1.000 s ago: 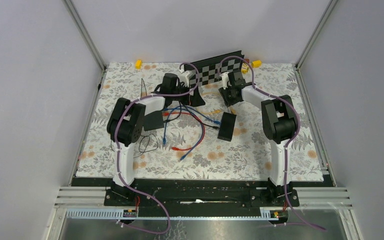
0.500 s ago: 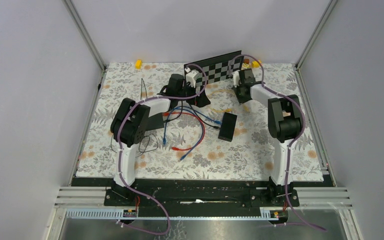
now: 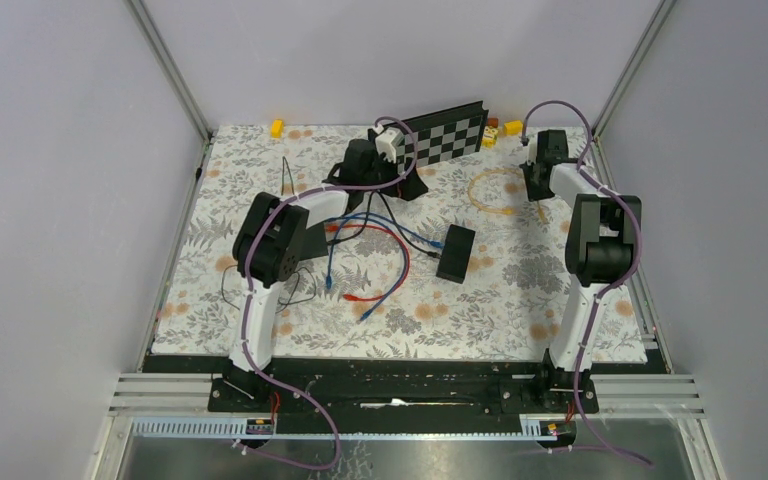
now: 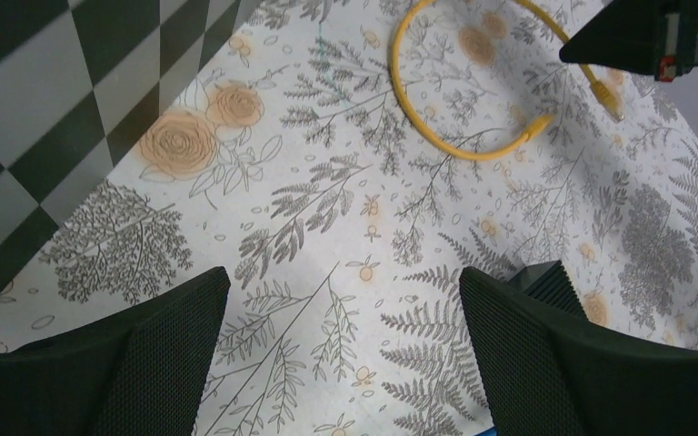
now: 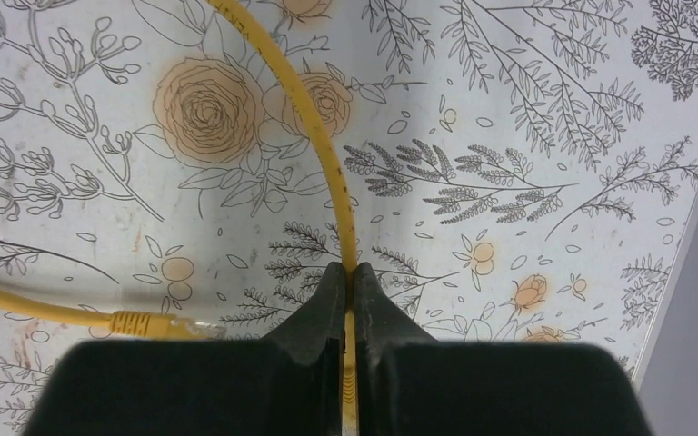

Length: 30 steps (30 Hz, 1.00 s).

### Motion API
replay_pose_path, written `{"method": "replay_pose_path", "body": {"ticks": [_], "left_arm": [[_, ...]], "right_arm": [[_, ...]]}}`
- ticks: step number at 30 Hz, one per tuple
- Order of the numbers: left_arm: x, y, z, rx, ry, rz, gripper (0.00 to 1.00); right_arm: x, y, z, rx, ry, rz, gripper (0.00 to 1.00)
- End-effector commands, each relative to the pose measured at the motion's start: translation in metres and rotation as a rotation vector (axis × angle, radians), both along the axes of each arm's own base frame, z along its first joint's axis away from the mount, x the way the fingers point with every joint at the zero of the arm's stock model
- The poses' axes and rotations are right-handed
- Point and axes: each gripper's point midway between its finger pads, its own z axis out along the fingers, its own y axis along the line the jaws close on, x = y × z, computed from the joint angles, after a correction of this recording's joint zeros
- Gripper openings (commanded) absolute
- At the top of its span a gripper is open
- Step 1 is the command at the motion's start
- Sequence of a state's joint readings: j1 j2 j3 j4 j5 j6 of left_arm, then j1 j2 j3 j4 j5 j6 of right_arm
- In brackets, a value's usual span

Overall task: Pull the plug from the switch port
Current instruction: Place the connector at the corner of the board.

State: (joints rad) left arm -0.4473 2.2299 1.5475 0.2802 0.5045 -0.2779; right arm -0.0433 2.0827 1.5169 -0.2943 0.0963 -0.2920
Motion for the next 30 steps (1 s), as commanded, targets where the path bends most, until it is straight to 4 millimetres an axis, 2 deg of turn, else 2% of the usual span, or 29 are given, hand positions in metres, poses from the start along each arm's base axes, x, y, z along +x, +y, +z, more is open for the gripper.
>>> {"method": "replay_pose_path", "body": {"ticks": [1, 10, 12, 15, 17, 19, 23, 26, 30], "left_arm": [[0.013, -0.014, 0.041, -0.041, -0.093, 0.006, 0.99], [0.005, -0.026, 0.075, -0.021, -0.166, -0.076, 0.99], [0.003, -0.025, 0.083, -0.020, -0.176, -0.080, 0.99], [-0.003, -0.022, 0.089, -0.005, -0.176, -0.091, 0.99], [-0.011, -0.019, 0.089, 0.012, -0.168, -0.105, 0.99], [-0.018, -0.015, 0.088, 0.040, -0.152, -0.114, 0.99], [-0.039, -0.007, 0.077, 0.128, -0.122, -0.131, 0.99], [-0.057, -0.004, 0.069, 0.201, -0.131, -0.137, 0.99], [-0.077, -0.006, 0.054, 0.266, -0.153, -0.167, 0.99]], "right_arm": [[0.008, -0.013, 0.013, -0.028, -0.022, -0.058, 0.03], [0.006, -0.047, 0.014, -0.078, 0.002, -0.099, 0.12], [0.003, -0.053, 0.014, -0.077, 0.007, -0.099, 0.16], [-0.001, -0.058, 0.017, -0.090, 0.012, -0.092, 0.33], [-0.004, -0.058, 0.019, -0.089, 0.012, -0.076, 0.56], [-0.006, -0.053, 0.024, -0.070, 0.004, -0.054, 0.72], [-0.015, -0.030, 0.044, 0.030, -0.043, 0.009, 0.91], [-0.028, -0.002, 0.060, 0.161, -0.076, 0.068, 0.98], [-0.058, 0.037, 0.078, 0.348, -0.076, 0.122, 0.99]]}}
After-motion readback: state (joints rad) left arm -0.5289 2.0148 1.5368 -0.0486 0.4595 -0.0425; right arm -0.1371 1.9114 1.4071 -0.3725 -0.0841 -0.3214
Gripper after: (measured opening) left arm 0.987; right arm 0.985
